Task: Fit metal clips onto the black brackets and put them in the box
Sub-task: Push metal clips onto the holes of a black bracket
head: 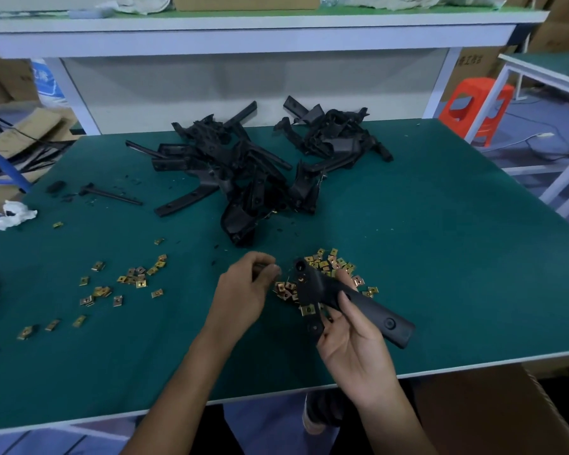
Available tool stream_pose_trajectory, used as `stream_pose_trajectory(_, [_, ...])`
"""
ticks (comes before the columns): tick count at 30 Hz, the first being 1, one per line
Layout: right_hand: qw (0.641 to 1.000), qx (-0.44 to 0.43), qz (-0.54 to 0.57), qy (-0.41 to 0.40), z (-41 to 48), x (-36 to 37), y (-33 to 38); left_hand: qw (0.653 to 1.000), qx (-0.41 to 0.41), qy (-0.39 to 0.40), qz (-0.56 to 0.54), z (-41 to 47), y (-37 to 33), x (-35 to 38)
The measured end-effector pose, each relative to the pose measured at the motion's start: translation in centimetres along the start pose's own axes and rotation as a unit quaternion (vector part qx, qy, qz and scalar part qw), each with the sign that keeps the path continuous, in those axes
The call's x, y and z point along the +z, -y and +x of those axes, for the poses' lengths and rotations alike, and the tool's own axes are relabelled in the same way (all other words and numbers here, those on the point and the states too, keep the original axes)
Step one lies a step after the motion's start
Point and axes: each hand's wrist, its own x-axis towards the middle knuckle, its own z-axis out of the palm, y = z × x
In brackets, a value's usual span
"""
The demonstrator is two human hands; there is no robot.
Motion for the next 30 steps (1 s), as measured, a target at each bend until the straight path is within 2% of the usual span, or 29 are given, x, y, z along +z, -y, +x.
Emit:
stream_pose_trajectory(5, [1.0,0.002,-0.009,0.001,0.0,0.0,-0.1,0.994,-0.067,0.008,-0.091,-0.6,0.8,-0.9])
stream_pose_trajectory(8, [1.0,0.004,-0.012,0.007,0.0,-0.1,-0.1,0.991,-0.085,0.01,-0.101,-0.8,1.3,-1.1])
stream_pose_trajectory(15, [1.0,0.006,-0.008,0.011,-0.1,-0.1,-0.1,0.995,-0.06,0.002,-0.085,-1.0,1.1,-1.0])
stream_pose_trajectory(20, [1.0,0.008,-0.012,0.024,-0.2,0.0,0.0,0.989,-0.055,0.008,-0.137,-2.1,-0.3,-1.2])
stream_pose_trajectory(23, [0.999,0.009,-0.012,0.028,-0.3,-0.2,-0.1,0.971,-0.084,0.006,-0.225,-3.1,-1.3,-1.1])
stream_pose_trajectory(26, [0.999,0.009,-0.02,0.028,-0.2,-0.3,-0.1,0.935,-0.122,0.04,-0.332,-4.1,-2.3,-1.0])
stream_pose_trajectory(30, [0.999,0.004,-0.023,0.033,-0.1,-0.3,-0.2,0.9,-0.151,0.051,-0.405,-5.1,-2.9,-0.5])
